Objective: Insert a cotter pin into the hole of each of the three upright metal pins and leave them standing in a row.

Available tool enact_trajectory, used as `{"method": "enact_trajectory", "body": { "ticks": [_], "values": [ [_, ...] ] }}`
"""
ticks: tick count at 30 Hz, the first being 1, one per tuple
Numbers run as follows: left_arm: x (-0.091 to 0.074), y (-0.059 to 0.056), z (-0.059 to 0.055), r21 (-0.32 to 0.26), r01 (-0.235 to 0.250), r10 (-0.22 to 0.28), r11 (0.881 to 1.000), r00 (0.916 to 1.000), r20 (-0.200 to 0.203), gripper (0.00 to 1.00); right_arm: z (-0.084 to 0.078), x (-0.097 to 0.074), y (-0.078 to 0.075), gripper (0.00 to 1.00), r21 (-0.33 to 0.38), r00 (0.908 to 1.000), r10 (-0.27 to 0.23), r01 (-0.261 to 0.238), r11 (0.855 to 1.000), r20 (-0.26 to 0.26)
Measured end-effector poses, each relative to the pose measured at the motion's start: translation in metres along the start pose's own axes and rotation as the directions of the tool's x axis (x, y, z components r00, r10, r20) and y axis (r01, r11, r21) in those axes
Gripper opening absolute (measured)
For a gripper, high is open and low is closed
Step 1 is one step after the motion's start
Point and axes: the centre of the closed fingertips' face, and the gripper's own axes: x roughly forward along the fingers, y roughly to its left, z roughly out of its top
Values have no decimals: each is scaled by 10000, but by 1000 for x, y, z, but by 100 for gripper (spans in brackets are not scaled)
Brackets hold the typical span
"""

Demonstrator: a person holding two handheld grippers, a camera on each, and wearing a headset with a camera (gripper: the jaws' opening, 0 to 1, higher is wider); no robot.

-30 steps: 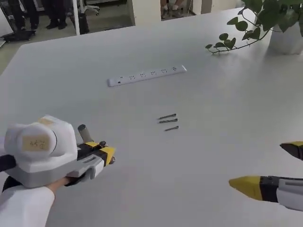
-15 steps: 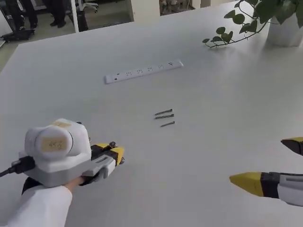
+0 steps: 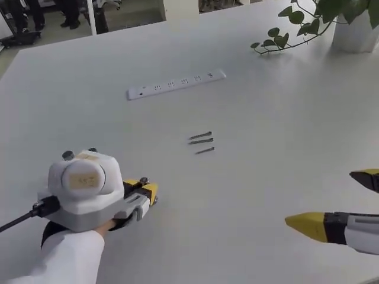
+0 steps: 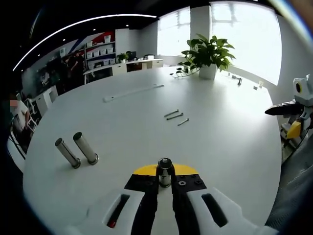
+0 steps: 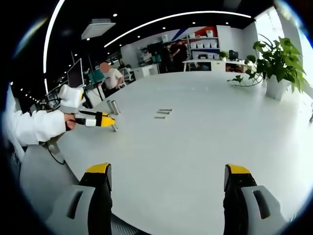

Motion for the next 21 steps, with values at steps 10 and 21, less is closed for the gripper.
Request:
{"method": "enact_trajectory", "body": {
  "ticks": [10,21],
  "values": [
    [2,-3,1,106,-166,165,9998,9997,152,7,-1,0,3,94,-18,10000,64,-64,10000,-61],
    [0,-4,2,-604,-26,43,9982,9996,276,24,-1,0,7,94,-138,9997,170,-172,9998,-146]
  ]
}}
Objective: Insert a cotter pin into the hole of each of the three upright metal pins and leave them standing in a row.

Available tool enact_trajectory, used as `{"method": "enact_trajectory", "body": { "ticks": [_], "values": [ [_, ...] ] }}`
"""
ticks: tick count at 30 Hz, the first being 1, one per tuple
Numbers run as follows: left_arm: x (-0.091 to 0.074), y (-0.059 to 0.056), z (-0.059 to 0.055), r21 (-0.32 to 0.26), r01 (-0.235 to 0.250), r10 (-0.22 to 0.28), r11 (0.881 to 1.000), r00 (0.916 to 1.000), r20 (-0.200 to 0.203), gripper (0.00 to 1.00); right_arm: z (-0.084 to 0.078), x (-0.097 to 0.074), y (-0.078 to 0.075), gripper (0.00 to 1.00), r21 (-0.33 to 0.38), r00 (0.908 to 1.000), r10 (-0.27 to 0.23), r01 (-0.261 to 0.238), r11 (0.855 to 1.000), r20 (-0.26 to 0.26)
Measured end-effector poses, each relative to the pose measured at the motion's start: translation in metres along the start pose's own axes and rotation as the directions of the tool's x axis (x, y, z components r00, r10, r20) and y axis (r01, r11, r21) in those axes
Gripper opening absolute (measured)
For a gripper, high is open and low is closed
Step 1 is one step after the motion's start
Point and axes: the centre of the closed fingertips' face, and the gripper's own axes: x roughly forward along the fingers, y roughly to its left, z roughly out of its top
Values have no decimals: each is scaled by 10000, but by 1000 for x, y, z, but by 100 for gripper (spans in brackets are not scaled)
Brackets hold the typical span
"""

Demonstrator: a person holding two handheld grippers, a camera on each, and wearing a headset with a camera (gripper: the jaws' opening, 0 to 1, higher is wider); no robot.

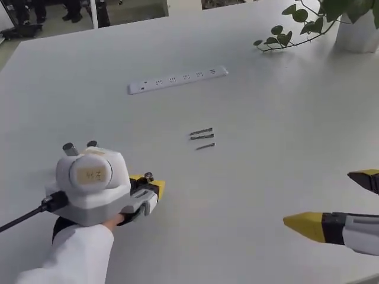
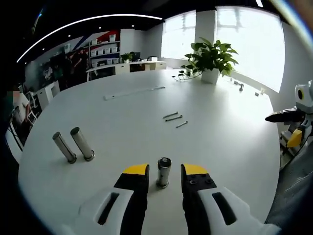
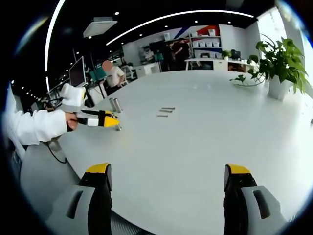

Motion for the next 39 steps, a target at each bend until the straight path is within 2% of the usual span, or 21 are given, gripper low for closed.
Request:
{"method": "enact_trajectory", "body": {
  "ticks": [3,5,7,8,10,11,16,19,21,24,27,29,30,32,36,39],
  "values": [
    [-6,-4,-1,264,520,-512,9983,9982,-307,36,1,0,2,94,-40,10000,55,-55,10000,-2],
    [-11,-7,5,363,829,-827,9959,9965,-85,41,0,1,3,94,-107,9999,82,-83,9999,-74],
    [-19,-10,11,145,1206,-1207,9926,9926,112,47,1,2,3,94,-149,9999,108,-110,9998,-100],
    [-23,-10,14,-35,1323,-1322,9912,9910,228,52,1,2,3,94,-135,9998,113,-115,9998,-139],
    [-33,-10,19,101,1560,-1563,9877,9867,450,66,1,2,4,94,-139,9998,147,-149,9998,-150],
    [-40,-9,21,149,1664,-1670,9859,9845,538,70,0,2,5,94,-171,9996,198,-202,9997,-182],
    [-63,-4,19,423,2018,-2040,9785,9775,544,81,-1,2,7,94,-165,9993,285,-290,9994,-257],
    [-75,-10,20,57,2514,-2509,9679,9638,902,93,-4,3,9,94,-286,9985,366,-377,9989,-396],
    [-82,-13,16,126,2715,-2716,9624,9588,834,99,-5,3,10,94,-380,9979,419,-438,9983,-488],
    [-92,-15,3,389,2873,-2891,9571,9557,558,99,-5,3,12,94,-474,9970,511,-539,9974,-583],
    [-98,-14,-6,202,2951,-2958,9552,9539,509,99,-5,4,15,94,-588,9959,604,-643,9962,-667],
    [-101,-7,-16,618,2625,-2636,9630,9646,103,99,-5,4,16,94,-737,9945,677,-736,9946,-795],
    [-101,-6,-20,646,2615,-2620,9630,9651,-19,99,-5,4,17,94,-782,9936,728,-796,9938,-862],
    [-103,-7,-20,550,2667,-2674,9622,9636,42,99,-4,5,18,94,-893,9922,783,-870,9922,-967],
    [-105,-5,-18,492,2564,-2575,9653,9661,175,99,2,4,20,94,-1248,9886,989,-1129,9857,-1135],
    [-107,-4,-17,495,2499,-2514,9670,9675,282,99,9,4,21,93,-1794,9842,1144,-1379,9741,-1354]
  ]
}}
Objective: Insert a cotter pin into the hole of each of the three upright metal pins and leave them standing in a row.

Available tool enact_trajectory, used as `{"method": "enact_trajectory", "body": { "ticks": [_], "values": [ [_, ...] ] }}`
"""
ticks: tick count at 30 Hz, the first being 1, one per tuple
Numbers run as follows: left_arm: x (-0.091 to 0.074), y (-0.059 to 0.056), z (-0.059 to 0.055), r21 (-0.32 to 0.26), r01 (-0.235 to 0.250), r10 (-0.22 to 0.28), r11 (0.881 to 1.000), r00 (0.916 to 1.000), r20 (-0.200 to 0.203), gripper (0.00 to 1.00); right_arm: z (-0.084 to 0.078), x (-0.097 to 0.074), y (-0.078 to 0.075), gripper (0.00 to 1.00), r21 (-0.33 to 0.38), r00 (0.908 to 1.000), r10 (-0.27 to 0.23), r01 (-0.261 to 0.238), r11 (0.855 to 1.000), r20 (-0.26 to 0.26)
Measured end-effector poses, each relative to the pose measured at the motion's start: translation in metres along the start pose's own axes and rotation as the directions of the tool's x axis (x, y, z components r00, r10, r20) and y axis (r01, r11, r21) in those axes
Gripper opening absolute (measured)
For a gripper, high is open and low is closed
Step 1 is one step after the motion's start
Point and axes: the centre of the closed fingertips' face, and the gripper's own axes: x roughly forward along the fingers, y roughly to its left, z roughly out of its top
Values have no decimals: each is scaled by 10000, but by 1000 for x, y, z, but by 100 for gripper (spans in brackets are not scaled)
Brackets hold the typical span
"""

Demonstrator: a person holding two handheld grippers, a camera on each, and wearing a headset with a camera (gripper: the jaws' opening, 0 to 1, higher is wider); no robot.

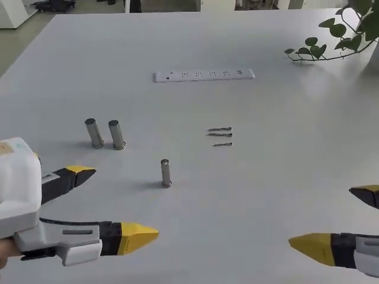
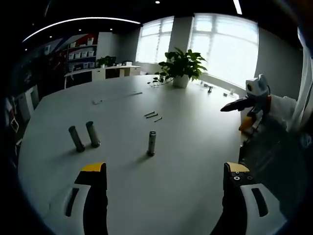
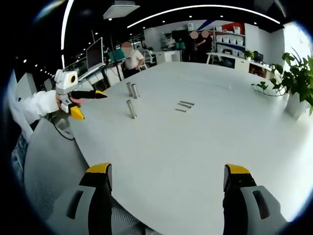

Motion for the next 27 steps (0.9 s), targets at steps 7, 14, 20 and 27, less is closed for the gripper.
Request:
{"method": "enact_trajectory", "body": {
  "ticks": [7,14,20,27],
  "values": [
    [-6,-1,-3,-241,-112,117,9996,9998,184,99,33,6,-11,91,-1537,9984,478,-519,9868,-304],
    [-6,-2,-10,-368,-205,212,9991,9996,194,99,64,31,-9,84,-3164,9800,1513,-1854,9303,-1292],
    [-7,-2,-9,-605,-215,238,9979,9990,376,99,67,67,3,80,-3878,9370,2638,-3364,8582,-2290],
    [-8,-5,-10,-748,-197,227,9970,9989,404,99,57,105,-1,77,-4408,8879,2709,-4257,7902,-3719]
  ]
}}
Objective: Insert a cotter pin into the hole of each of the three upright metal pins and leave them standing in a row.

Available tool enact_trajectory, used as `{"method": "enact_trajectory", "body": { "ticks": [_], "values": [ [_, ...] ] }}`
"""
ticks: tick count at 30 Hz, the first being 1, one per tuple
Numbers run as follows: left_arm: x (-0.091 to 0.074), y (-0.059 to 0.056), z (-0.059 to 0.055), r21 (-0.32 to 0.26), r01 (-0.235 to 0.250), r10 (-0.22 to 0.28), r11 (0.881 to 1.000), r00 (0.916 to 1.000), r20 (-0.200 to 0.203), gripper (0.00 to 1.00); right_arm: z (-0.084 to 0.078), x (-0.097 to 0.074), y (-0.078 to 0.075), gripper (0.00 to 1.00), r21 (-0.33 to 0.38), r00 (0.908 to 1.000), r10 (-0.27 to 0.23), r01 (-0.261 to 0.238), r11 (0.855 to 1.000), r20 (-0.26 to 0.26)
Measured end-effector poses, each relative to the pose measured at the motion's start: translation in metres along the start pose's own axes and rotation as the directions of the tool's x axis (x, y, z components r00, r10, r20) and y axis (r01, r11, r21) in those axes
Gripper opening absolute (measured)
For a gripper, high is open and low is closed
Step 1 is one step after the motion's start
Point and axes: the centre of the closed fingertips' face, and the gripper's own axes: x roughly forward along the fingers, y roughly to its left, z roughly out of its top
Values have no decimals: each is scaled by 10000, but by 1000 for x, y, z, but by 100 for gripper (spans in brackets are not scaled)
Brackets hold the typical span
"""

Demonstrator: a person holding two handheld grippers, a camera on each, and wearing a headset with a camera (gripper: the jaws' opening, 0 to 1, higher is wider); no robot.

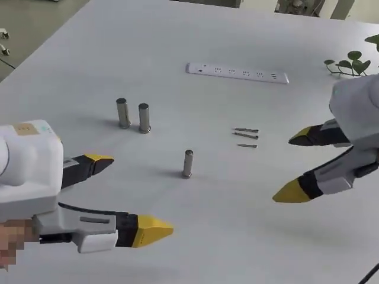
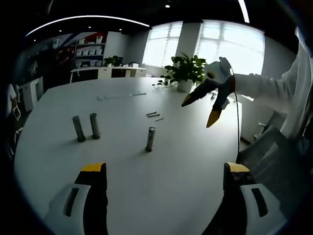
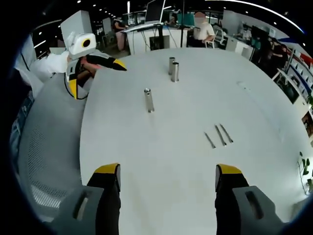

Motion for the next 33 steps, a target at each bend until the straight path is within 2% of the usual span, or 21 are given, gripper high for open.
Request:
{"method": "enact_trajectory", "body": {
  "ticks": [5,8,11,17,19,24,28,30,33],
  "values": [
    [0,-3,0,5,126,-126,9999,9999,-30,99,-4,18,-18,67,-200,9991,54,-62,9998,-430],
    [0,-3,0,65,161,-160,9998,9998,-87,99,-5,25,-31,60,-34,9971,-74,72,10000,-758],
    [-1,0,0,170,20,-18,9999,10000,-94,97,-5,31,-42,50,-554,9914,-210,139,9984,-1292],
    [-5,3,4,38,-53,53,10000,10000,83,96,3,40,-54,42,-1016,9848,-299,125,9947,-1712],
    [-6,4,3,25,-58,58,10000,10000,39,95,6,43,-57,35,-1248,9832,-286,59,9922,-1805],
    [-6,3,0,61,-4,4,10000,10000,-86,94,12,51,-72,13,-1564,9793,-611,308,9872,-1930],
    [-6,4,-1,-36,13,-13,10000,10000,-89,93,16,56,-78,11,-1666,9782,-600,266,9857,-1988],
    [-6,6,-3,-107,-68,66,9999,9999,-101,92,16,59,-86,9,-1819,9757,-630,244,9830,-2098],
    [-8,10,-3,-367,-274,275,9990,9996,24,93,16,63,-84,4,-1979,9716,-503,36,9802,-2313]
  ]
}}
